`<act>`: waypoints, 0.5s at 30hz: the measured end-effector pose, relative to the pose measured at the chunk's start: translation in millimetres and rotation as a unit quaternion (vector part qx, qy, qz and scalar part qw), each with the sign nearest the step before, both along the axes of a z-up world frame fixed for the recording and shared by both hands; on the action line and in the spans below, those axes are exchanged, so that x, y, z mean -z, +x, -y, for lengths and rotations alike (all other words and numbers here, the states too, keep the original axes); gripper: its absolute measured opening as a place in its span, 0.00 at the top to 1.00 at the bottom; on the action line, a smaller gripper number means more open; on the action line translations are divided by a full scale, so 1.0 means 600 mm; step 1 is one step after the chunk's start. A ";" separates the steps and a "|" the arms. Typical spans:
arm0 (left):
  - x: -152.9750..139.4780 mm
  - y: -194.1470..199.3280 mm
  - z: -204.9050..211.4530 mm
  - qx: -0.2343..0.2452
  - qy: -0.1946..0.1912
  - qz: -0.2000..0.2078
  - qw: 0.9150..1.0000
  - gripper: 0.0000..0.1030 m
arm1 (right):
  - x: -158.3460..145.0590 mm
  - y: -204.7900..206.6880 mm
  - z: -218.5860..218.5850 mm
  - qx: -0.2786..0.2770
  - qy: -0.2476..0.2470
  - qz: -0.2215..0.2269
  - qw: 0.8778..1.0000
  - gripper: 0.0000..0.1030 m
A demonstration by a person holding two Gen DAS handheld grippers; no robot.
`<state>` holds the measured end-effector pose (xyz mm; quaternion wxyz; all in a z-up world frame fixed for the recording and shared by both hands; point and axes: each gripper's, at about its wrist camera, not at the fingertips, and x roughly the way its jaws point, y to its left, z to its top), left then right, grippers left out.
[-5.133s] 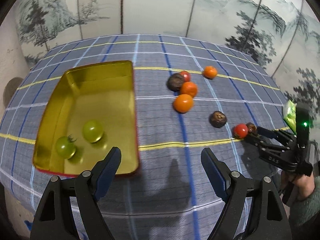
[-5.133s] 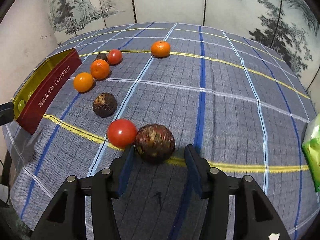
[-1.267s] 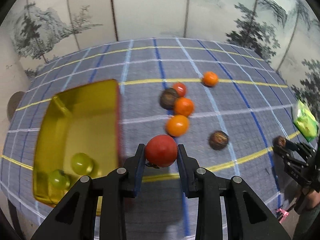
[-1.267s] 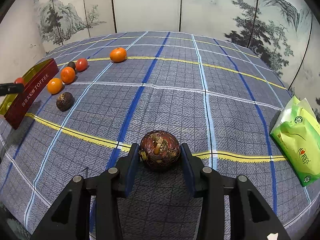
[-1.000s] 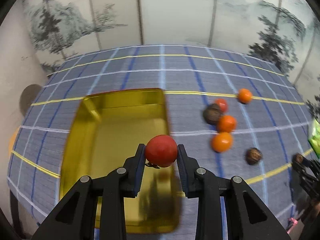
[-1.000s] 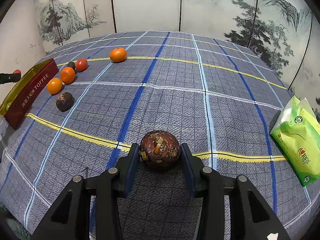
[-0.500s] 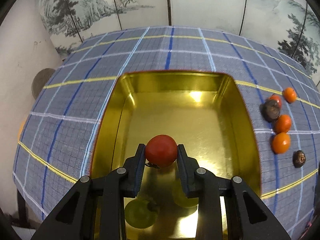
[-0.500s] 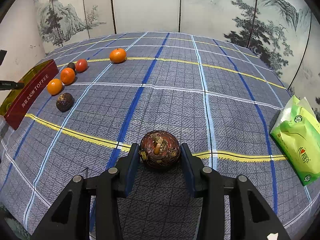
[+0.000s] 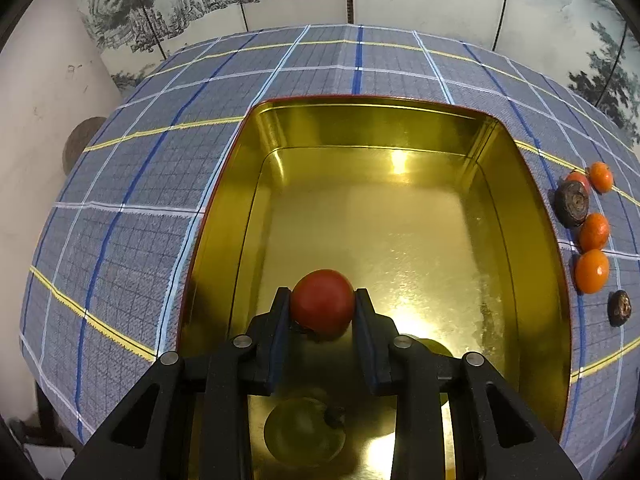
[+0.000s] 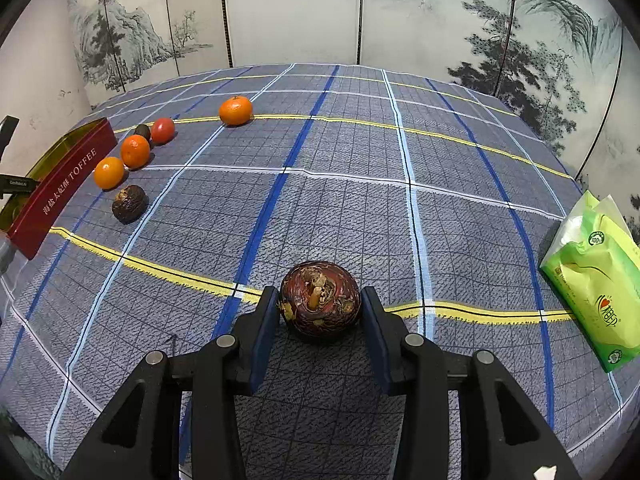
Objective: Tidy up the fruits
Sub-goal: 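Lower the red tomato into the tin and open the left gripper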
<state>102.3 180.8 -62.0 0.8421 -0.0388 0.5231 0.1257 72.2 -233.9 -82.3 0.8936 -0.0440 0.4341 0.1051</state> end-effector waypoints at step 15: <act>0.001 0.000 0.000 0.001 0.002 0.000 1.000 0.68 | -0.001 0.001 0.000 0.000 -0.001 -0.003 1.000 0.63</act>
